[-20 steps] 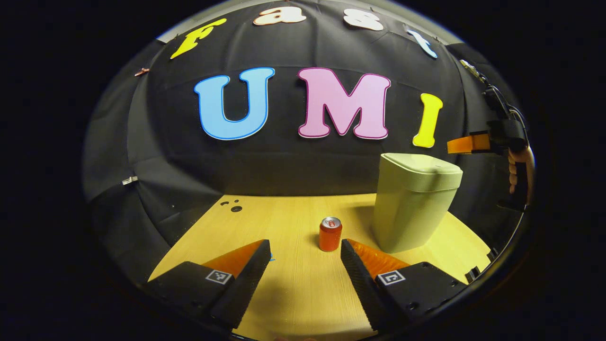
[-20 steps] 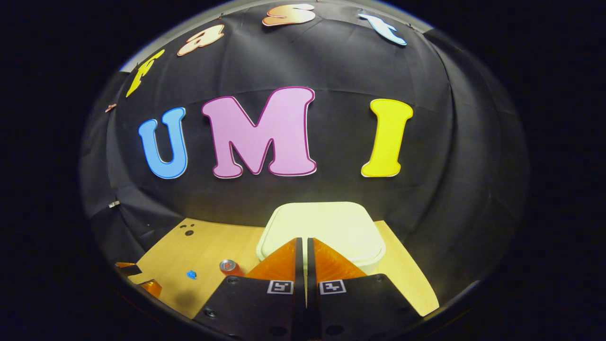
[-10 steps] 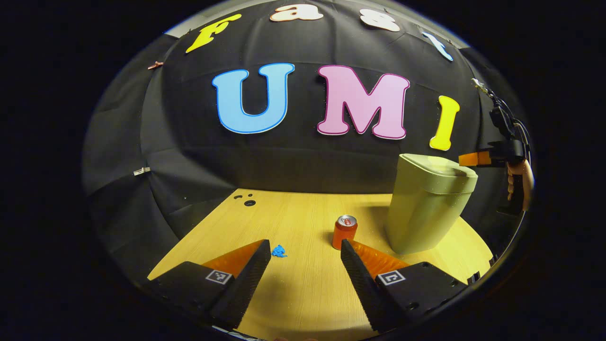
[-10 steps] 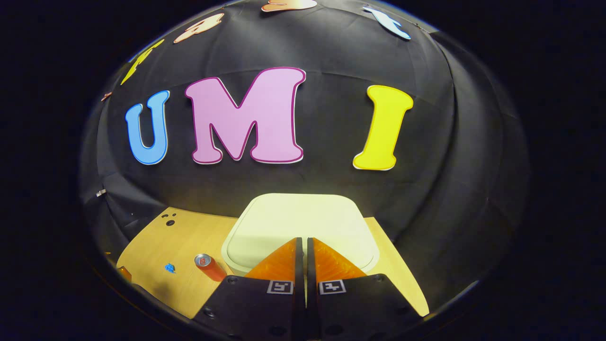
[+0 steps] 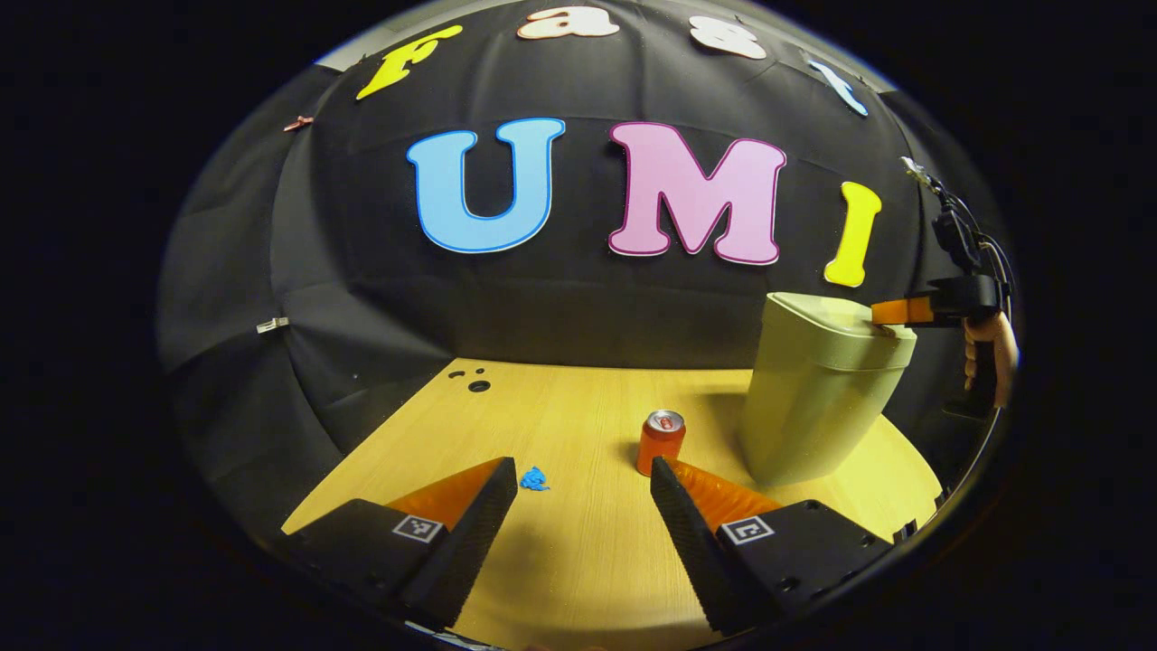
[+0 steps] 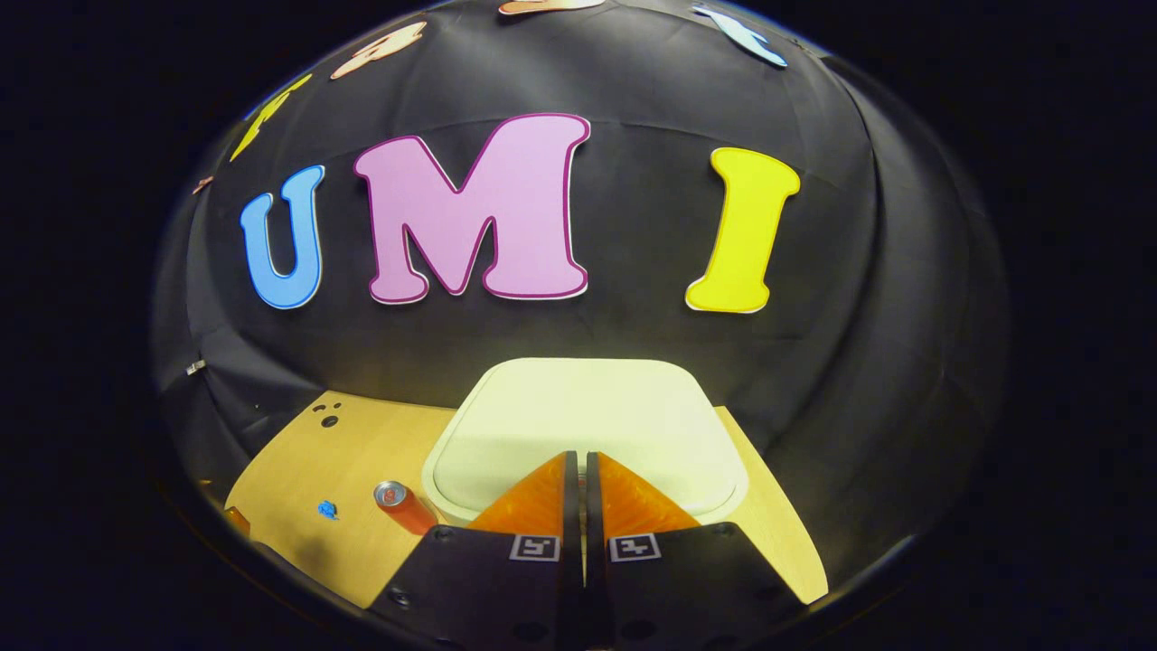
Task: Press the lid of the desktop garbage bin to open it, pick up the crumpled paper on the desktop and throw it into the bin, then pick up the pop can on the desktop and drop it into the bin, and finally close the garbage bin lid.
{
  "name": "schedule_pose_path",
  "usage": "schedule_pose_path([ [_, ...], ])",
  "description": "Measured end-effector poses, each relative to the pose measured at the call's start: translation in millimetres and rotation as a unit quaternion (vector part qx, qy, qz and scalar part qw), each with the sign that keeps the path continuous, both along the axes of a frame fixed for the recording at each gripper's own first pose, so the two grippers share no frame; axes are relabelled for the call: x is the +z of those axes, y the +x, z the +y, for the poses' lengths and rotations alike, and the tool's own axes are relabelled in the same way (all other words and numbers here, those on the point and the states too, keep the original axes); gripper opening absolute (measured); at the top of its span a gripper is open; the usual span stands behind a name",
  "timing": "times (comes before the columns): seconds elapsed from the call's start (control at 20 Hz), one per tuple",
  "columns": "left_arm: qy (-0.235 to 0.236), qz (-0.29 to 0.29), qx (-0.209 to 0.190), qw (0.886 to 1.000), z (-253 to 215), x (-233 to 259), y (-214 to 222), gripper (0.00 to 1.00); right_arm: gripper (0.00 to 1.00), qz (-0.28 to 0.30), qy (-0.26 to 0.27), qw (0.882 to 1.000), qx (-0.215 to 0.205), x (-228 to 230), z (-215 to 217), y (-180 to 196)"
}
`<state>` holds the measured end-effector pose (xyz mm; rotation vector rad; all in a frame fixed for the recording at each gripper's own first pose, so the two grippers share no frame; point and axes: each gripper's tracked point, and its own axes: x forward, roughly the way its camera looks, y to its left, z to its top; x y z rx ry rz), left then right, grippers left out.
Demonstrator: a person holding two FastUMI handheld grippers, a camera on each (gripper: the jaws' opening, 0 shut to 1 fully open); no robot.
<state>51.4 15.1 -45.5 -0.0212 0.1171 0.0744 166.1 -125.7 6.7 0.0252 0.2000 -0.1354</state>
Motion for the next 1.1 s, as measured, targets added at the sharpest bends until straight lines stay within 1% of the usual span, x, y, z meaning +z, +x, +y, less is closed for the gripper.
schedule_pose_path([
  [0.25,0.003,0.009,-0.011,1.0,-7,-7,2,0.96,0.05,0.004,0.002,1.0,0.004,-3,1,-1],
  [0.35,0.006,0.009,-0.016,1.0,-9,-6,1,0.96,0.05,0.005,-0.01,1.0,0.008,-5,1,-2],
  [0.55,0.007,0.008,-0.021,1.0,-9,-7,0,0.96,0.05,-0.005,-0.015,1.0,0.001,-4,1,-1],
  [0.65,0.007,0.006,-0.02,1.0,-5,-7,-2,0.96,0.05,-0.01,-0.015,1.0,-0.003,-4,1,-1],
  [0.8,0.004,-0.001,-0.019,1.0,0,-5,-7,0.96,0.05,-0.021,-0.029,0.999,-0.005,-3,1,0],
  [0.95,0.018,-0.013,-0.018,1.0,10,-3,-13,0.96,0.05,-0.034,-0.031,0.999,-0.012,3,1,0],
  [1.1,0.014,-0.019,-0.015,1.0,22,-1,-21,0.96,0.05,-0.037,-0.057,0.997,-0.019,7,2,-2],
])
